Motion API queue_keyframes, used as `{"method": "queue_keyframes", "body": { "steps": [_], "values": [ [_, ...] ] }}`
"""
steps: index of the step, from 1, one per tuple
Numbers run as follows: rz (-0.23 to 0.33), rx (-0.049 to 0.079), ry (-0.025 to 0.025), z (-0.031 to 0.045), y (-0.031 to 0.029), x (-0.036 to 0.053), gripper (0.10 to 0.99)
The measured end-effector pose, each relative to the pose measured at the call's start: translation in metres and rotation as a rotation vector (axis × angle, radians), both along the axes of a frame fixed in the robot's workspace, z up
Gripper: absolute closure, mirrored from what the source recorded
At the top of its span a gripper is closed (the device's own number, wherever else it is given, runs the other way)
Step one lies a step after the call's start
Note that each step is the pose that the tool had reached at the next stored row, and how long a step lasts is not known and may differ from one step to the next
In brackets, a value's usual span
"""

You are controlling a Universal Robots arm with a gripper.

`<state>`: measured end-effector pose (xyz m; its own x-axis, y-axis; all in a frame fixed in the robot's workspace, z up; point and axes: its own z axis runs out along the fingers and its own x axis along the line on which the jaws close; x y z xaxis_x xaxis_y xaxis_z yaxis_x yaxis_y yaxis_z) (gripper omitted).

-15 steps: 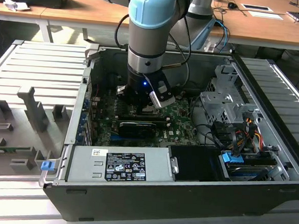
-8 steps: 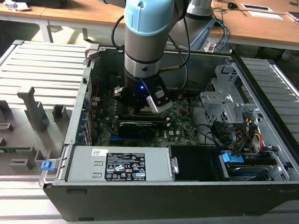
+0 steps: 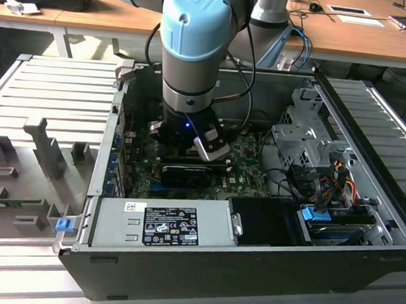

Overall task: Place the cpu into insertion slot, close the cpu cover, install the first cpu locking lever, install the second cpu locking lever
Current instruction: 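Install the second cpu locking lever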

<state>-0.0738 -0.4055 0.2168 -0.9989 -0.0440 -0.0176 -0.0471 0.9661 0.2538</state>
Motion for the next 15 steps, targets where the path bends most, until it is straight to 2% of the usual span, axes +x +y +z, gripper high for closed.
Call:
{"method": "queue_keyframes", "body": {
  "steps": [9, 15],
  "values": [
    [0.0, 0.008, -0.0011, -0.0124, -0.0001, -0.0041, 0.98],
    [0.0, 0.017, -0.0028, -0.0171, -0.0001, -0.0052, 0.98]
  ]
}}
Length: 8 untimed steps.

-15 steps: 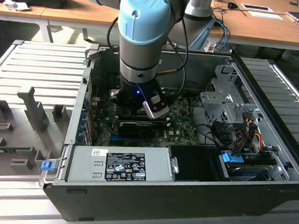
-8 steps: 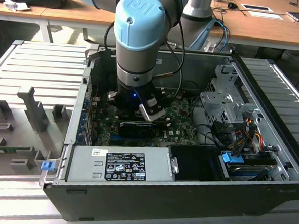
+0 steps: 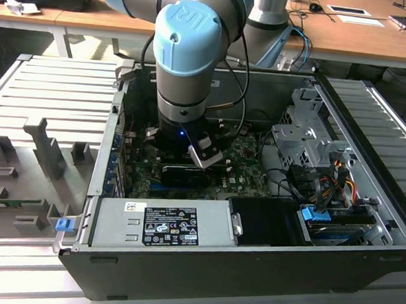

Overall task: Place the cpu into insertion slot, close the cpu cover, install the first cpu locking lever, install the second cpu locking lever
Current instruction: 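Install the second cpu locking lever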

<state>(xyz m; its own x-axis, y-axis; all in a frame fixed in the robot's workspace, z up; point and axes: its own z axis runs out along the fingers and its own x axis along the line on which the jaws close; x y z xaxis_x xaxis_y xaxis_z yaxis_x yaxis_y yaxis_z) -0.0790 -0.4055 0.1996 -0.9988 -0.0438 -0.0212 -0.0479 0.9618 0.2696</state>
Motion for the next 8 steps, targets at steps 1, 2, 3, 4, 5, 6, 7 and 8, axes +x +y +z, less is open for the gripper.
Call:
{"method": "queue_keyframes", "body": {
  "steps": [1, 2, 3, 4, 5, 6, 7, 8],
  "values": [
    [0.0, 0.009, 0.0, -0.001, 0.0, 0.0, 0.98],
    [0.0, 0.015, -0.0001, -0.0014, 0.0, 0.0, 0.98],
    [0.0, 0.021, -0.0001, -0.0018, 0.0, 0.0, 0.98],
    [0.0, 0.028, -0.0002, -0.0024, 0.0, 0.0, 0.98],
    [0.0, 0.033, -0.0002, -0.0029, 0.0001, -0.0001, 0.98],
    [0.0, 0.037, -0.0003, -0.0033, 0.0, -0.0002, 0.98],
    [0.0, 0.042, -0.0007, -0.0041, 0.0001, -0.0005, 0.98],
    [0.0, 0.046, -0.0012, -0.0053, 0.0001, -0.0011, 0.98]
  ]
}}
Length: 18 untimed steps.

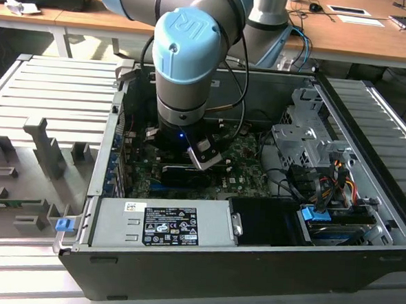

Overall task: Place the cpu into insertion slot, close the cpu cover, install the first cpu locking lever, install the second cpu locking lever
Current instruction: 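Install the second cpu locking lever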

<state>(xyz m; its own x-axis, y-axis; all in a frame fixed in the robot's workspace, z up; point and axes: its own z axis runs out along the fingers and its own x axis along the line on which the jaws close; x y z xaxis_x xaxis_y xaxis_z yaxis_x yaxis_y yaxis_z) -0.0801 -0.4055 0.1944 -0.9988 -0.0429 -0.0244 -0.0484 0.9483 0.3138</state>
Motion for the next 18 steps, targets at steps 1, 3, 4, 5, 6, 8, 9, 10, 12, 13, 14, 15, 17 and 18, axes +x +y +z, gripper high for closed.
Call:
{"method": "queue_keyframes", "body": {
  "steps": [1, 3, 4, 5, 6, 8, 9, 10, 12, 13, 14, 15, 17, 18],
  "values": [
    [0.0, 0.003, -0.0003, -0.0006, -0.0001, -0.0009, 0.98],
    [0.0, 0.007, -0.0017, -0.0008, 0.0, -0.0021, 0.98],
    [0.0, 0.007, -0.0021, -0.0004, 0.0, -0.0025, 0.98],
    [0.0, 0.007, -0.0021, 0.0004, -0.0001, -0.0026, 0.98],
    [0.0, 0.008, -0.0023, 0.0036, 0.0, -0.0026, 0.98],
    [0.0, 0.007, -0.0022, 0.0096, 0.0, -0.0027, 0.98],
    [0.0, 0.007, -0.0022, 0.0108, 0.0, -0.0027, 0.98],
    [0.0, 0.008, -0.0023, 0.0113, 0.0, -0.0027, 0.98],
    [0.0, 0.007, -0.0022, 0.0135, 0.0, -0.0027, 0.98],
    [0.0, 0.007, -0.0022, 0.0142, 0.0, -0.0027, 0.98],
    [0.0, 0.007, -0.0022, 0.0147, 0.0, -0.0027, 0.98],
    [0.0, 0.007, -0.0022, 0.0158, 0.0, -0.0027, 0.98],
    [0.0, 0.007, -0.0022, 0.0177, 0.0, -0.0027, 0.98],
    [0.0, 0.007, -0.0022, 0.0195, 0.0, -0.0027, 0.98]
  ]
}}
